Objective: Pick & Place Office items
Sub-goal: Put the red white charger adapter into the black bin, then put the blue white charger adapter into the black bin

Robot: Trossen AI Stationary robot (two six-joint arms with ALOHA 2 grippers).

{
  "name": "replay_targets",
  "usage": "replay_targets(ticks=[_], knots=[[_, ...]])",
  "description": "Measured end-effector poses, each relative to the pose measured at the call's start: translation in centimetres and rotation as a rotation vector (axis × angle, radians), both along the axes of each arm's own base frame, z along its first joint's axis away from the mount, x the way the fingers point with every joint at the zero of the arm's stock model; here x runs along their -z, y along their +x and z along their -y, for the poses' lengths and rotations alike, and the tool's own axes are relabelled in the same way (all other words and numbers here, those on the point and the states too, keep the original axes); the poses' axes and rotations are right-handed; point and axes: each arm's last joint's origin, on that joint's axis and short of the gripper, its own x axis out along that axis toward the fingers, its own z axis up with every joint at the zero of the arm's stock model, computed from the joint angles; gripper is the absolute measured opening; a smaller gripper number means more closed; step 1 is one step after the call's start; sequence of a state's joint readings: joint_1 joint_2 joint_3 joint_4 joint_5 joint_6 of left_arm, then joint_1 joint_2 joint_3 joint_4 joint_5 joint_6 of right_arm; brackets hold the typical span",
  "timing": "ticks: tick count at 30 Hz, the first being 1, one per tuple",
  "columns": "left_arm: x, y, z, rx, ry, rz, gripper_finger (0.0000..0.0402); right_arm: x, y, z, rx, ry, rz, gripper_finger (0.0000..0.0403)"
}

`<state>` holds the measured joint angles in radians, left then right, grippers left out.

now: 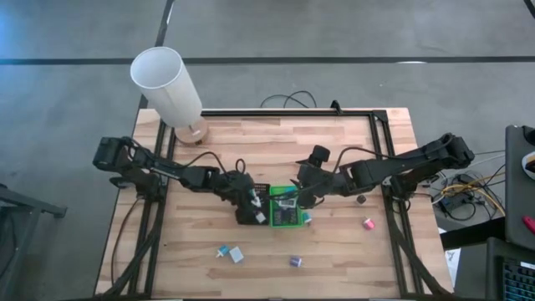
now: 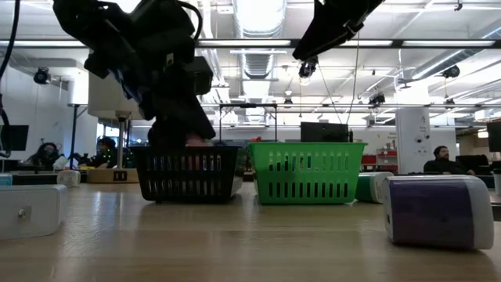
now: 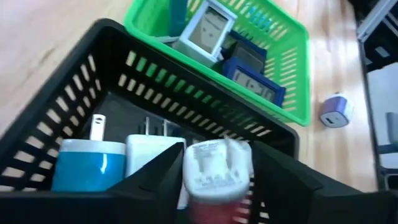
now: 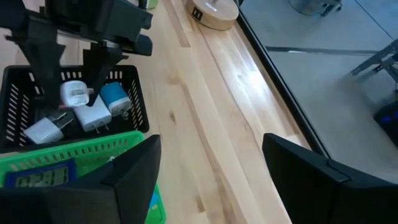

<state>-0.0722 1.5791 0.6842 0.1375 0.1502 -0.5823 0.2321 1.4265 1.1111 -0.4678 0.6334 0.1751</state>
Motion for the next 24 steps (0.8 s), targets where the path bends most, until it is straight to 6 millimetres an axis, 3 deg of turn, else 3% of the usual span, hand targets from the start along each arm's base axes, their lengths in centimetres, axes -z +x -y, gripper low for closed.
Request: replay_targets(ticks=[4,12,19,24], knots=[[0.0,0.0,0.1,0.028,-0.029,-0.006,0.0217,0.1,0.0,0.0,-0.001,-0.002,-0.003,0.0269],[-0.8,0.2,0.3,0.096,-0.042,0.069,0.0220,0.1,0.0,0.0,-0.002,-0.002,-0.003,0.0259],[-5.0,0.2,0.4,0.188,0.013,0.248,0.0193,0.0,0.1,0.0,-0.020,-0.023,-0.004,0.0257],[-8.9,-1.4,0.3,0.210,0.047,0.323,0.0178,-0.2,0.2,0.1,-0.009,-0.086,0.015,0.0253]])
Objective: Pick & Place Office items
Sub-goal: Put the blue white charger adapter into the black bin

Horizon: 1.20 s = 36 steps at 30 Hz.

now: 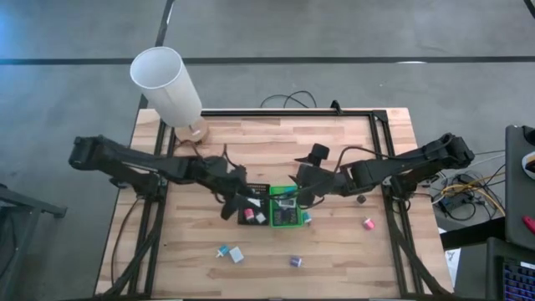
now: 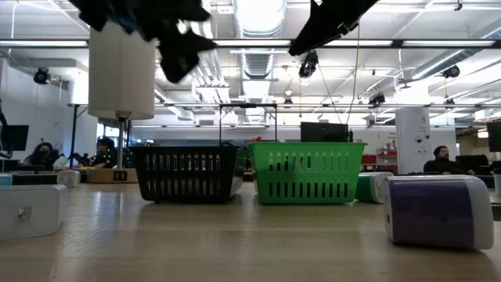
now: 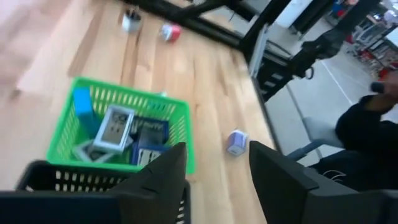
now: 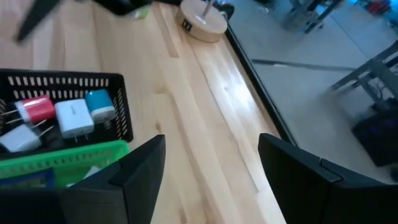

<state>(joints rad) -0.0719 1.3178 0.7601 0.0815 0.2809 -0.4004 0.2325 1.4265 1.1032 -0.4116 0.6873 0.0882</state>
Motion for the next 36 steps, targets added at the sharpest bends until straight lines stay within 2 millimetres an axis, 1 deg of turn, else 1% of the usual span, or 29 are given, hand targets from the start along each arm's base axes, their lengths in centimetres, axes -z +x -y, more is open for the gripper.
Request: replay_targets(ticks=[3,7,12,16,19,24,28,36], knots=[[-1.8,-1.7,-0.2,-0.018,0.015,-0.013,0.0174,-0.2,0.2,0.0,-0.015,-0.016,0.012,0.0251],[-3.0,-4.2,-0.6,-0.088,0.057,-0.062,0.0167,-0.3,0.3,-0.1,-0.039,-0.045,0.021,0.0253],[-3.1,-7.3,-1.1,-0.204,0.079,-0.232,0.0159,-0.7,0.6,-0.1,-0.070,-0.084,0.040,0.0252],[-2.6,-8.8,-1.3,-0.259,0.075,-0.343,0.0158,-1.1,0.9,-0.2,-0.102,-0.128,0.059,0.0249],[-1.9,-8.8,-1.0,-0.263,0.020,-0.373,0.0160,-1.3,1.0,-0.2,-0.107,-0.135,0.074,0.0250],[0.4,-8.6,0.1,-0.212,-0.118,-0.521,0.0159,-1.4,1.1,-0.2,-0.107,-0.135,0.088,0.0251],[1.9,-8.4,1.7,-0.186,-0.198,-0.649,0.0162,-1.3,1.0,-0.2,-0.100,-0.120,0.094,0.0249],[3.2,-7.8,5.1,-0.195,-0.239,-0.792,0.0183,-1.2,1.0,-0.2,-0.094,-0.097,0.103,0.0249]])
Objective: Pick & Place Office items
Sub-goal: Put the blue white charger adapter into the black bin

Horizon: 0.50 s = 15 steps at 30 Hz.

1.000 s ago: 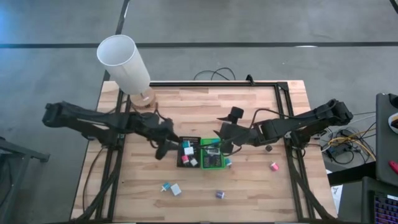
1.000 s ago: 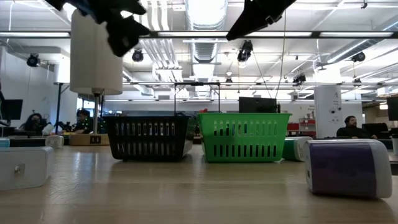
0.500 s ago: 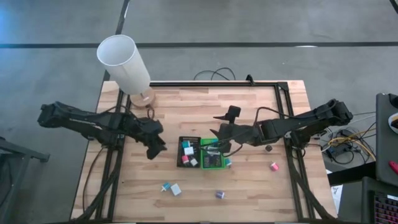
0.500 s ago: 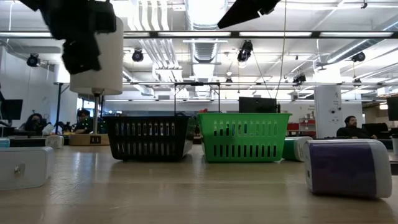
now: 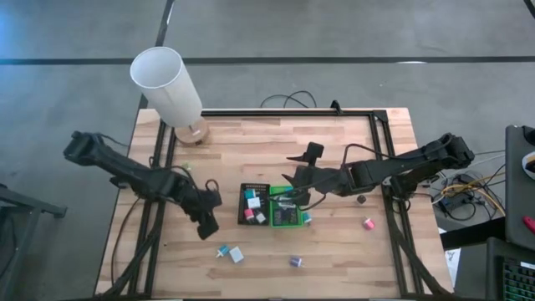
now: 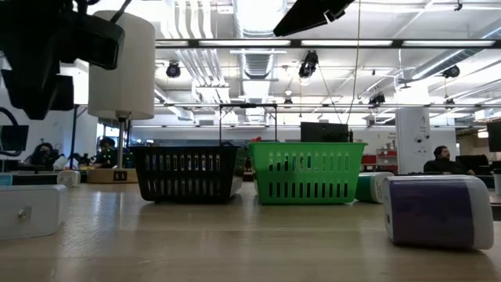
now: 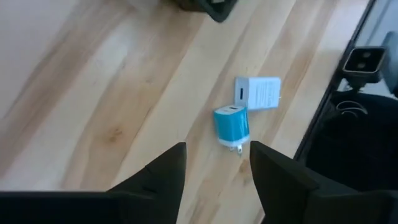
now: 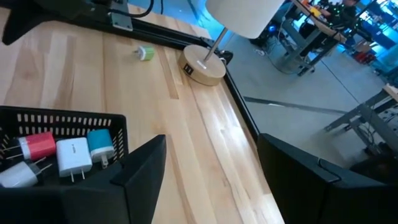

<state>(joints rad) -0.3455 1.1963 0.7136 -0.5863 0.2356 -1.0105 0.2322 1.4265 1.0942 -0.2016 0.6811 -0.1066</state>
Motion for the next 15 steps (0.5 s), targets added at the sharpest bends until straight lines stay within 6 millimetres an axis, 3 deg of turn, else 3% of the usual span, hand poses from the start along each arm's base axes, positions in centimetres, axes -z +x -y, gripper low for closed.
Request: replay_targets(ticks=[15], knots=[[2.1,3.1,2.7,0.000,0.053,-0.133,0.0205,0.1,0.0,0.0,-0.001,-0.002,-0.004,0.0249]])
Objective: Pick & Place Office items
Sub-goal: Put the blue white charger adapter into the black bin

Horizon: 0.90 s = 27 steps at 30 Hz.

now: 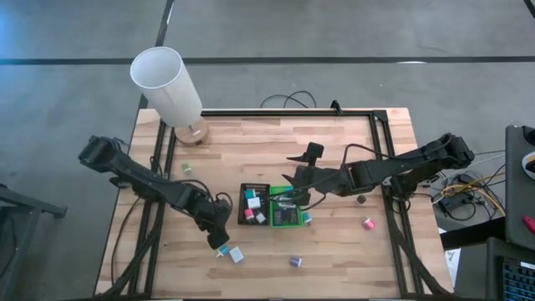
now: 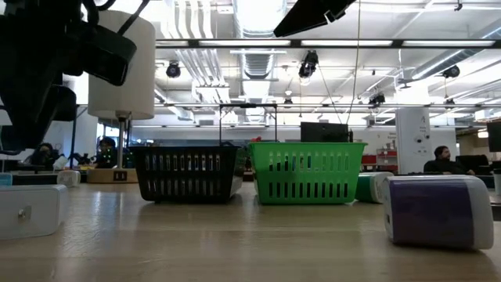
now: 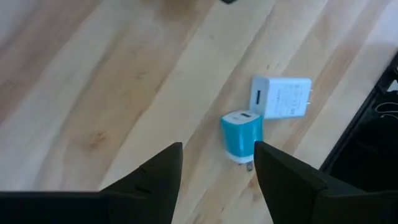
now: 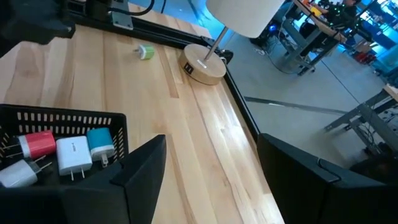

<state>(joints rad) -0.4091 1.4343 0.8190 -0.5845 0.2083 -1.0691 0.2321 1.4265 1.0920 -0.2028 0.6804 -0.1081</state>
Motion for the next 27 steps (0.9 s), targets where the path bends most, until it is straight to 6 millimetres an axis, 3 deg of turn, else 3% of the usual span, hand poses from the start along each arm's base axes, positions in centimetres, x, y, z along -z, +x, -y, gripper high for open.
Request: replay_targets(ticks=[11,27], knots=[[0.1,1.8,2.6,0.046,-0.003,-0.019,0.0204,0.0,0.0,0.0,-0.001,-0.001,-0.002,0.0256],[1.9,1.9,4.3,0.029,0.037,-0.080,0.0204,0.0,0.0,0.0,0.001,0.003,0.001,0.0260]])
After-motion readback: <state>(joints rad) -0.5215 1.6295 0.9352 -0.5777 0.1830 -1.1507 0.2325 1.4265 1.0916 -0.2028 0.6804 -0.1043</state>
